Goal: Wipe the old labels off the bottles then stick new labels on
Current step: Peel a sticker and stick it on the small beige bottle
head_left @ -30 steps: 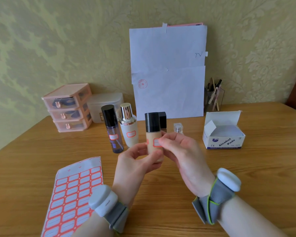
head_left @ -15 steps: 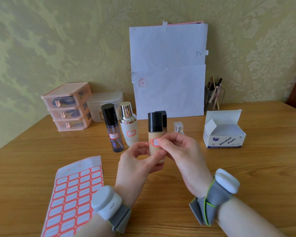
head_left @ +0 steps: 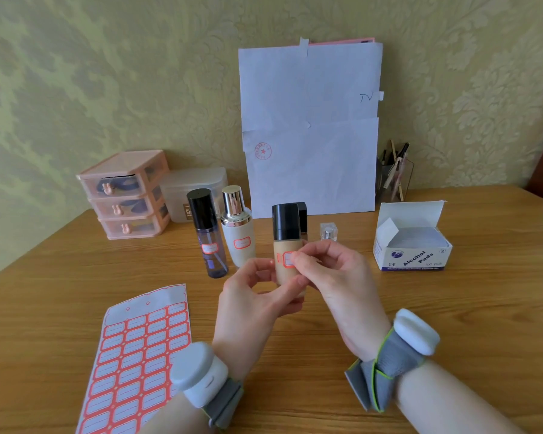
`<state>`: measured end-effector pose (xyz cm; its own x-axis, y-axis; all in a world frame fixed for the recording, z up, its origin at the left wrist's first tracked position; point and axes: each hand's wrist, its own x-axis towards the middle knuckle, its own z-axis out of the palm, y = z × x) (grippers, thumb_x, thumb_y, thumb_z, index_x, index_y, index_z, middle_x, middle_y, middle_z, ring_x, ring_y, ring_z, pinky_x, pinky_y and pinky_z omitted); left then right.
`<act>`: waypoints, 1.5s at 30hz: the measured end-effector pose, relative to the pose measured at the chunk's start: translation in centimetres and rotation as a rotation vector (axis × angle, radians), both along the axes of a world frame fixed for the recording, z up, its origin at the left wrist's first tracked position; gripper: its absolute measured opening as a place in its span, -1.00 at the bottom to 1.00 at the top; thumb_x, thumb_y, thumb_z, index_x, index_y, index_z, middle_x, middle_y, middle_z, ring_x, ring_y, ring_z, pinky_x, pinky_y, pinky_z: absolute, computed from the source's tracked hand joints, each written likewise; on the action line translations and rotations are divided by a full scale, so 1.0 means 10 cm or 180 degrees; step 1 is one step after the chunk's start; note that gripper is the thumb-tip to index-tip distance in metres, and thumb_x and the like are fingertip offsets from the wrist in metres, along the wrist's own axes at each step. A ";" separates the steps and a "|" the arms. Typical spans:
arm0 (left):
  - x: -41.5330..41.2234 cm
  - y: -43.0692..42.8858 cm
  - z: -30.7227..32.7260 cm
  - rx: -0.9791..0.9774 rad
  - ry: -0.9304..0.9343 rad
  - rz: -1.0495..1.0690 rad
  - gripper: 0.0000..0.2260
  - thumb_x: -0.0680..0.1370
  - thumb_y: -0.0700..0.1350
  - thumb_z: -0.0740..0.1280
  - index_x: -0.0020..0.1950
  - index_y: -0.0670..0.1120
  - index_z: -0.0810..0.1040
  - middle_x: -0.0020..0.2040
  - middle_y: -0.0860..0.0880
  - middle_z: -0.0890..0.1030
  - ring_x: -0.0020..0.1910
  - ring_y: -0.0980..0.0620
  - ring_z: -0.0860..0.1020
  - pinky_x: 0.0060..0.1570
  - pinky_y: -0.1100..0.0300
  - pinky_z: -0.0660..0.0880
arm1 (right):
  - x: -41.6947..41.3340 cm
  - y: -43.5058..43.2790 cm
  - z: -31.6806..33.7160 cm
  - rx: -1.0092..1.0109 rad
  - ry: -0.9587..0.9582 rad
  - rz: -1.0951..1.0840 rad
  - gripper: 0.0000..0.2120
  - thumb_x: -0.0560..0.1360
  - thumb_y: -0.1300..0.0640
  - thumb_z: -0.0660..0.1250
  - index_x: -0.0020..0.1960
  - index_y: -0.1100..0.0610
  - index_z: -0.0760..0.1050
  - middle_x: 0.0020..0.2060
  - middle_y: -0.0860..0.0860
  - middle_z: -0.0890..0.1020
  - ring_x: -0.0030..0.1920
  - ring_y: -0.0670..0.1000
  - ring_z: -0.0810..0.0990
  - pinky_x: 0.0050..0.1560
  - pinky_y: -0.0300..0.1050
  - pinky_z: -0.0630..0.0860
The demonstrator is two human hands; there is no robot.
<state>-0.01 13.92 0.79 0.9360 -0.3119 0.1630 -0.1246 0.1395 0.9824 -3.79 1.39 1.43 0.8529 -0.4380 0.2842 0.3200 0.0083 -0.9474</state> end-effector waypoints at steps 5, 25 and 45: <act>-0.02 0.00 0.05 -0.0338 0.0307 -0.0183 -0.55 0.34 0.12 0.46 0.04 -0.20 0.64 -0.05 -0.24 0.70 -0.12 -0.18 0.73 -0.21 0.12 0.66 | 0.00 -0.02 0.01 0.0063 -0.0148 -0.0014 -0.91 0.44 0.21 0.51 -0.19 0.05 0.65 -0.19 0.07 0.74 -0.10 0.03 0.72 -0.11 -0.16 0.62; 0.01 0.02 0.06 -0.0461 0.0615 -0.0300 -0.53 0.37 0.10 0.47 0.11 -0.21 0.63 -0.02 -0.24 0.71 -0.08 -0.24 0.72 -0.19 0.10 0.66 | -0.03 0.07 0.03 0.0224 -0.0504 0.0328 -0.61 0.53 0.36 0.36 0.33 0.13 0.48 0.03 -0.02 0.73 0.06 -0.08 0.70 -0.05 -0.36 0.56; 0.00 0.05 0.09 -0.0421 0.0539 -0.0261 -0.74 0.47 0.09 0.40 0.00 -0.02 0.76 -0.06 -0.20 0.74 -0.11 -0.22 0.73 -0.21 0.16 0.66 | 0.02 0.00 -0.05 0.0023 -0.0433 0.0289 -0.76 0.57 0.22 0.36 0.19 -0.01 0.62 0.05 -0.06 0.72 0.13 -0.07 0.67 0.13 -0.16 0.60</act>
